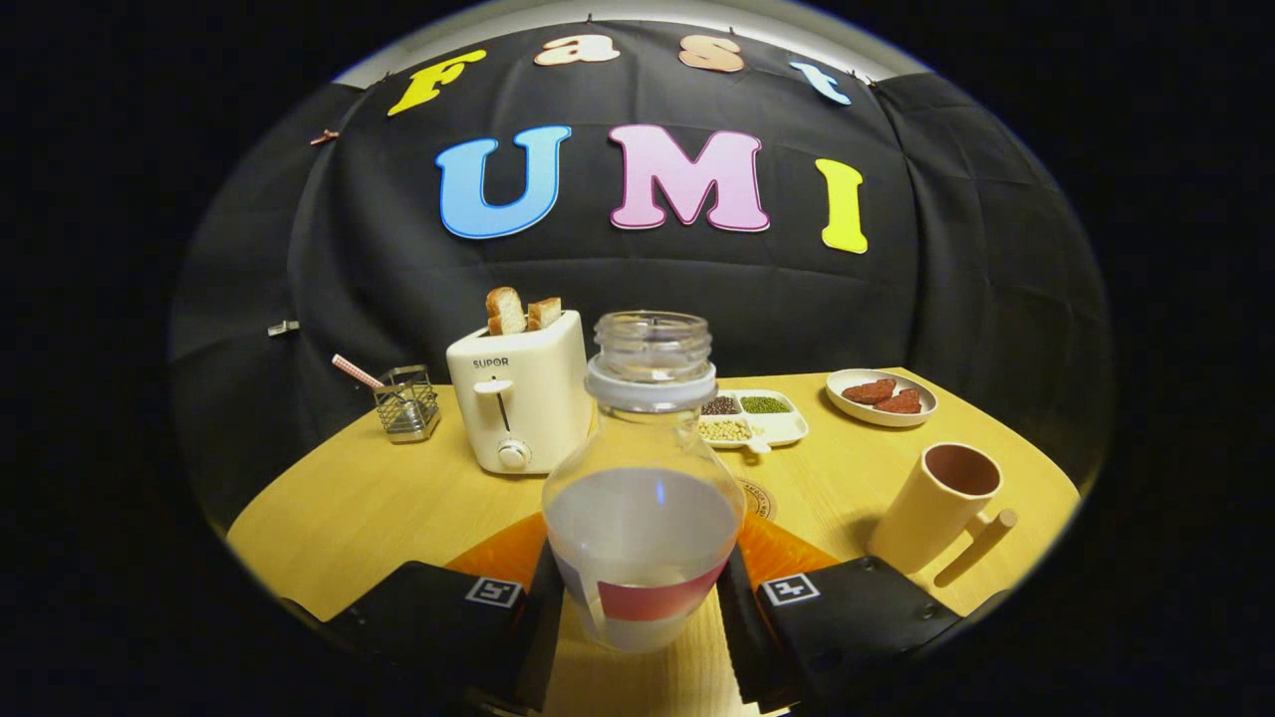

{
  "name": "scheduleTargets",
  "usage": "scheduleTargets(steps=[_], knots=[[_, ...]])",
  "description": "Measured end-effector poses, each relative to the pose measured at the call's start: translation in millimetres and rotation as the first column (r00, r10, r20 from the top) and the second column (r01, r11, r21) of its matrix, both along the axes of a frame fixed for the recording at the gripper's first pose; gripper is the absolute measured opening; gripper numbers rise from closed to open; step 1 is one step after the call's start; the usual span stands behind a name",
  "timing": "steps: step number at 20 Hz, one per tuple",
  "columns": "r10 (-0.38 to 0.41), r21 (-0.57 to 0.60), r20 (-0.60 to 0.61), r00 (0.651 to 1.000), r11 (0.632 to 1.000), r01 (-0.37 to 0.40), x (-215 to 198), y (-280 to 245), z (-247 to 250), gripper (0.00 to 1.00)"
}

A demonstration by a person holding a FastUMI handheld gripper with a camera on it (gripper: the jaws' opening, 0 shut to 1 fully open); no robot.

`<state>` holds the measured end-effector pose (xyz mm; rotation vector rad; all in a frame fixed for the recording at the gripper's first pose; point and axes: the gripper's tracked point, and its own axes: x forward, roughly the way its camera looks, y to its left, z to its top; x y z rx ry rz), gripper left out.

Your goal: Take the bottle from table, then pour the juice into the cup, finally place the bottle on the coaster

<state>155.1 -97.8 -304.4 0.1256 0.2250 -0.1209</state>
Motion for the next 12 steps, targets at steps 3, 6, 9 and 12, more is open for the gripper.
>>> scheduleTargets(steps=[3,6,9,12], knots=[[-0.007,0.098,0.011,1.0,0.995,0.006,-2.4,-15.9,17.1,0.72],[-0.013,0.235,-0.005,1.0,0.972,0.014,-4.5,-28.1,28.2,0.72],[-0.049,0.359,-0.032,0.998,0.931,0.057,-13.1,-46.7,34.8,0.72],[-0.054,0.504,-0.041,0.998,0.861,0.067,-15.6,-46.6,43.2,0.72]])
